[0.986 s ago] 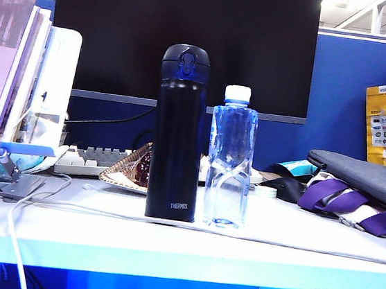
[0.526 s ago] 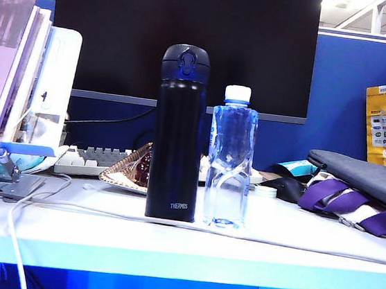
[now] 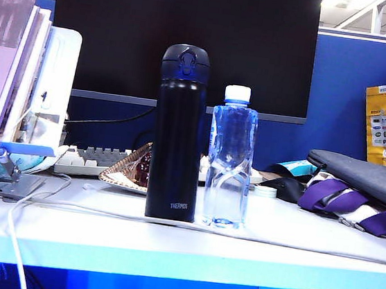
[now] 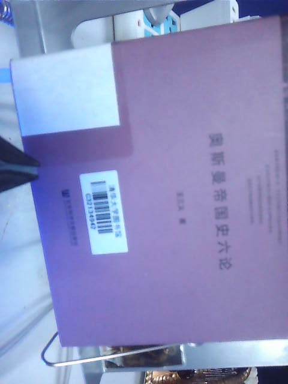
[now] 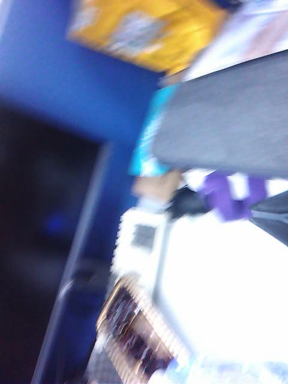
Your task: Pick up the mineral water bottle and place it vertically to the right of the black thermos cup.
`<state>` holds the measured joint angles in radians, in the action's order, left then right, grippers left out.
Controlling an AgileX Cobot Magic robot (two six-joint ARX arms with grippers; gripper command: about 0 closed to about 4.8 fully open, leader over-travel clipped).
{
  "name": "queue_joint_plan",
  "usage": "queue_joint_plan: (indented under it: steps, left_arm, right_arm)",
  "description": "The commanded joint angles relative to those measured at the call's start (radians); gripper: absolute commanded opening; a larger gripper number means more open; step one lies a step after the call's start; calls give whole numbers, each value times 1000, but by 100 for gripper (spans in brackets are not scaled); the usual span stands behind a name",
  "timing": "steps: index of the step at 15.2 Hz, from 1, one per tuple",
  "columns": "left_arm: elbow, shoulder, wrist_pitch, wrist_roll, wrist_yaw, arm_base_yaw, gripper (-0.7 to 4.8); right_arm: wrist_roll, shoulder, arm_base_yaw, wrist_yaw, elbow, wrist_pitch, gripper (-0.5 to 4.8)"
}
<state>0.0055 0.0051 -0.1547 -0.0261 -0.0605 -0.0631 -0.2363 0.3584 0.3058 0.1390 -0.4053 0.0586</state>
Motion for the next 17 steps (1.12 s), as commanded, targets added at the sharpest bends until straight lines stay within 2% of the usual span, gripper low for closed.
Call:
queue_joint_plan:
  steps: [1,4,8,12,15,17]
  left_arm:
    - [0,-3,-12,0,-3,2,-5]
    - [0,-3,-12,0,-3,2,-5]
    - [0,-3,-12,0,-3,2,-5]
    - [0,-3,-12,0,-3,2,-5]
    - [0,-3,-12,0,-3,2,-5]
    - [0,-3,-12,0,-3,2,-5]
  right_arm:
    - [109,-2,-131,-160,37,-28,18]
    - [133,-12,-222,-254,92,-25,18]
    - [133,-176,-222,-249,181,-19,18]
    - [138,-335,-221,-246,257,56,17]
    - [224,-356,-221,-253,284,151,18]
    - [269,-356,-221,-251,299,156,18]
